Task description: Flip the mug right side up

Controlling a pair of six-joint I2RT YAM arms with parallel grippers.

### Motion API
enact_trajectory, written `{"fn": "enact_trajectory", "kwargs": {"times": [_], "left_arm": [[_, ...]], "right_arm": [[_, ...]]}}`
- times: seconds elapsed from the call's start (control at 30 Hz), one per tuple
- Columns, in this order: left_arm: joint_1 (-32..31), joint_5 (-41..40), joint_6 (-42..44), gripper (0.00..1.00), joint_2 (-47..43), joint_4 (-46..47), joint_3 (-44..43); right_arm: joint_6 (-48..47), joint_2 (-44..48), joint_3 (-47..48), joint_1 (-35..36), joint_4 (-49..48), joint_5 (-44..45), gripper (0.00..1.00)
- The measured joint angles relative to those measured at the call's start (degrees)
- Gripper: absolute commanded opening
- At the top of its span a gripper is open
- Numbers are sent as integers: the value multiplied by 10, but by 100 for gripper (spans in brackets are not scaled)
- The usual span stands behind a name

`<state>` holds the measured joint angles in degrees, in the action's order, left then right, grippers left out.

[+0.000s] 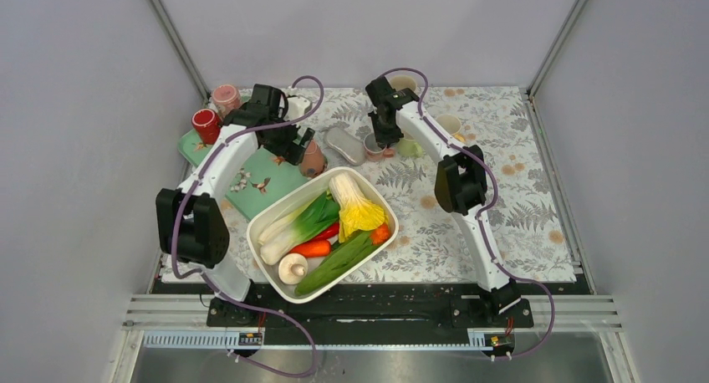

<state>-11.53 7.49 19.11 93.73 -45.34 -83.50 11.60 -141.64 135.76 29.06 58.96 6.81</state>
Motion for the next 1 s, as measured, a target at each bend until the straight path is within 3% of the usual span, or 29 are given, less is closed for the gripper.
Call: {"fn": "enact_trajectory", "kwargs": {"times": [0.1,0.2,0.57,0.77,1.0], "left_arm": [[-2,-10,2,99,31,0,-23],[-1,-16,2,99,47,0,-40],[1,-18,2,99,49,-1,-45],[1,-18,2,99,49,-1,-45],[1,-18,2,99,49,-1,-45]], "right_arm": [[1,0,0,0,0,0,21],[2,0,0,0,0,0,0],[-5,35,-38,0,-2,7,0],[-19,141,-116,0,-6,12,0],[-34,291,-290,-5,-31,16,0]]}}
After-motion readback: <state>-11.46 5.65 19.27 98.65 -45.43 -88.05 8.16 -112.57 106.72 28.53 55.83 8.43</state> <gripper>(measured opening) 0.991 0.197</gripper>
